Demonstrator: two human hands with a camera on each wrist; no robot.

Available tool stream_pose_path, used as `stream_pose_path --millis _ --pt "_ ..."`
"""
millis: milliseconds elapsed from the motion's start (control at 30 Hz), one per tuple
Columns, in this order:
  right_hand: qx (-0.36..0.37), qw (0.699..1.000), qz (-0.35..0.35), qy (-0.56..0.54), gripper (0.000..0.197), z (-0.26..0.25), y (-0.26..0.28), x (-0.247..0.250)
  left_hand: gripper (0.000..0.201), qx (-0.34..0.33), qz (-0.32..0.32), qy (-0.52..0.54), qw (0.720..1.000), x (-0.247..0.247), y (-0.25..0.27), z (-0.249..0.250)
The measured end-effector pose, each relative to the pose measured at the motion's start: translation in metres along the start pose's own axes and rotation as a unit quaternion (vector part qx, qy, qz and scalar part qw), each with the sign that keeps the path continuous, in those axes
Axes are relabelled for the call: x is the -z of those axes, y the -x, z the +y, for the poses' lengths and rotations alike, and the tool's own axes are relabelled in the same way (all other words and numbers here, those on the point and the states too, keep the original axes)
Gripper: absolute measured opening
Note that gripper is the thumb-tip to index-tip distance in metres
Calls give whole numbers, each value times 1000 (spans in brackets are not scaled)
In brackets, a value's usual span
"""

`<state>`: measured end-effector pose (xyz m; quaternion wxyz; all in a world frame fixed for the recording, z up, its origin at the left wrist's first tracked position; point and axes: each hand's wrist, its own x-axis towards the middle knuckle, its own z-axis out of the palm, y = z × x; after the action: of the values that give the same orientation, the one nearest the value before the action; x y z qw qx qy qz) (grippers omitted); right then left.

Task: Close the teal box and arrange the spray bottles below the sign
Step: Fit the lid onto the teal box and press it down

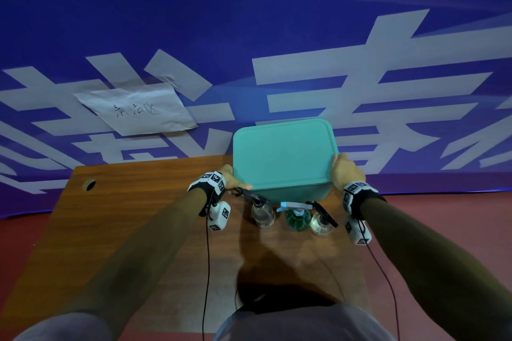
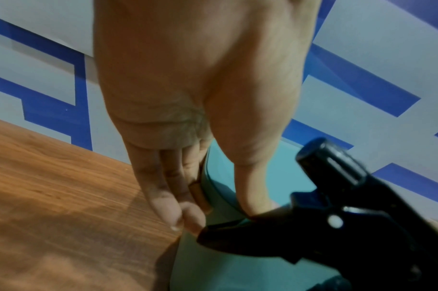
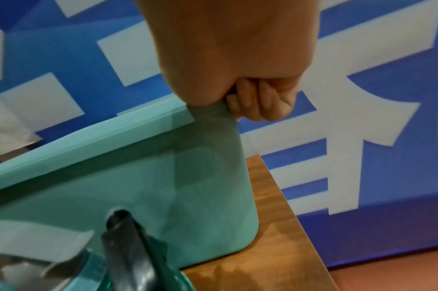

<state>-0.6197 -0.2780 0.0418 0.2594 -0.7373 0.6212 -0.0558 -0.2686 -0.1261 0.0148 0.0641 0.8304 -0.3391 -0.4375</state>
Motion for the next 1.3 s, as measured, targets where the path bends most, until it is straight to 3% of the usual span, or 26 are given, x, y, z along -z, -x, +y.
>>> stream_pose_path --millis 100,167,267,400,467,533,633,800,900,967,1067,1300 --pt "-17 998 0 62 49 -11 -5 1 144 9 -6 -22 1000 1 -2 4" --pt "6 993 29 117 64 -19 -2 -7 140 14 -6 -37 999 6 20 20" --pt "66 979 56 184 86 -24 8 -27 95 7 -22 -76 997 6 36 30" --pt "185 952 91 227 81 -21 11 -31 47 -7 -36 -146 989 2 49 36" --pt "214 940 85 253 82 -19 8 -30 34 -4 -37 -149 988 1 51 38" --pt "207 943 74 251 83 -20 6 -30 44 2 -48 -134 990 1 51 36" --pt "173 957 75 223 82 -23 5 -32 104 16 -37 -92 995 4 38 25" --pt "106 978 64 169 86 -26 0 -33 134 22 -7 -28 999 6 16 12" --pt "103 982 61 148 92 -27 -3 -29 119 -10 -24 -15 1000 11 25 19" --pt "97 985 48 137 98 -26 -8 -27 90 -46 -28 5 999 15 40 29" --pt "87 988 32 122 104 -24 -13 -25 46 -79 29 30 996 19 36 36" --pt "74 994 9 76 94 -18 -27 -22 30 -50 140 5 989 35 18 47"
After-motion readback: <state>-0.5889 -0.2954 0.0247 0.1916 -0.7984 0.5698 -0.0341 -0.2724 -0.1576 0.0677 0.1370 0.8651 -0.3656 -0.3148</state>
